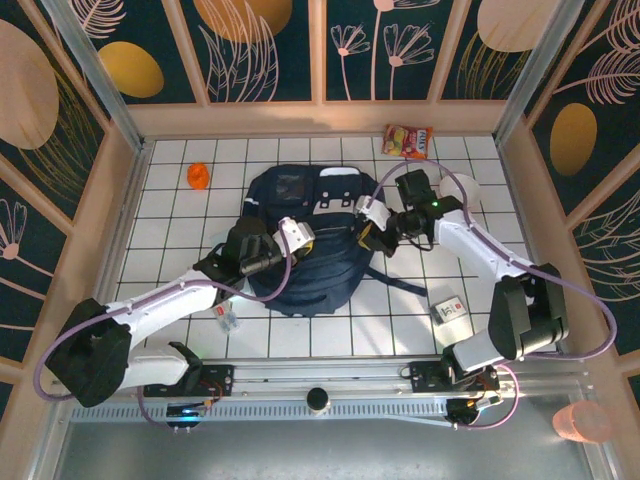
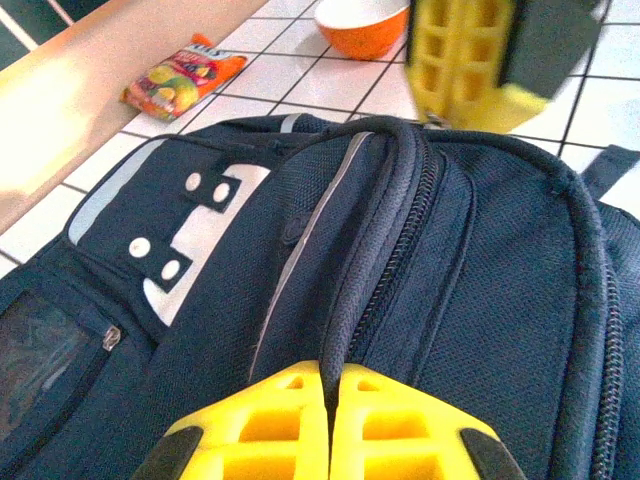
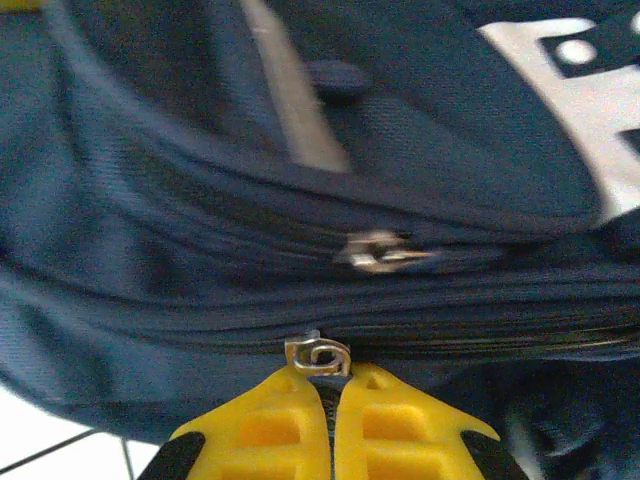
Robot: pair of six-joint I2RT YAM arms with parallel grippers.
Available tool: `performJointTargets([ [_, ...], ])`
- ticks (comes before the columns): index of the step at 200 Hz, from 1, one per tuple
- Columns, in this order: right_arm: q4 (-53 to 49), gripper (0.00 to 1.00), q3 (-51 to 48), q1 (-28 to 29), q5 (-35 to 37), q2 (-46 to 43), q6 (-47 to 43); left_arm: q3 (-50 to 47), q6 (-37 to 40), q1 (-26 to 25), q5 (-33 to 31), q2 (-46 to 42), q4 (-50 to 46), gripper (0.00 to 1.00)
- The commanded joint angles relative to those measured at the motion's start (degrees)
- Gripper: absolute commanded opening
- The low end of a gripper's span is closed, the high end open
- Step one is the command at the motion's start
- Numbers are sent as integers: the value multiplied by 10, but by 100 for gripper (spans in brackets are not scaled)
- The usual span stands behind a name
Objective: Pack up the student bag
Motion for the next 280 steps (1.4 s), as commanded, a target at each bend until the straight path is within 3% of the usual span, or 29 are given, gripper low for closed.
performJointTargets([
  [1, -17, 0, -5, 35, -22, -25, 50, 35, -21, -6, -65, 13, 23, 0],
  [37, -5, 0, -6, 81, -25, -56, 129, 57, -54, -21, -112, 39, 36, 0],
  [80, 115, 0, -56, 134, -25, -114, 331, 93, -143, -56, -137, 74, 77, 0],
  [124, 197, 0, -111, 180, 99, -178, 542, 140, -306, -80, -192, 100, 81, 0],
  [159, 183, 0, -121, 183, 185, -191, 686, 142, -410, -87, -190, 93, 85, 0],
  [202, 208, 0, -137, 223, 232, -194, 767, 117, -500, -101, -218, 63, 123, 0],
  [229, 228, 0, -145, 260, 263, -186, 806, 145, -516, -101, -248, 85, 144, 0],
  [280, 301, 0, -176, 297, 293, -179, 876, 208, -565, -101, -210, 142, 201, 0],
])
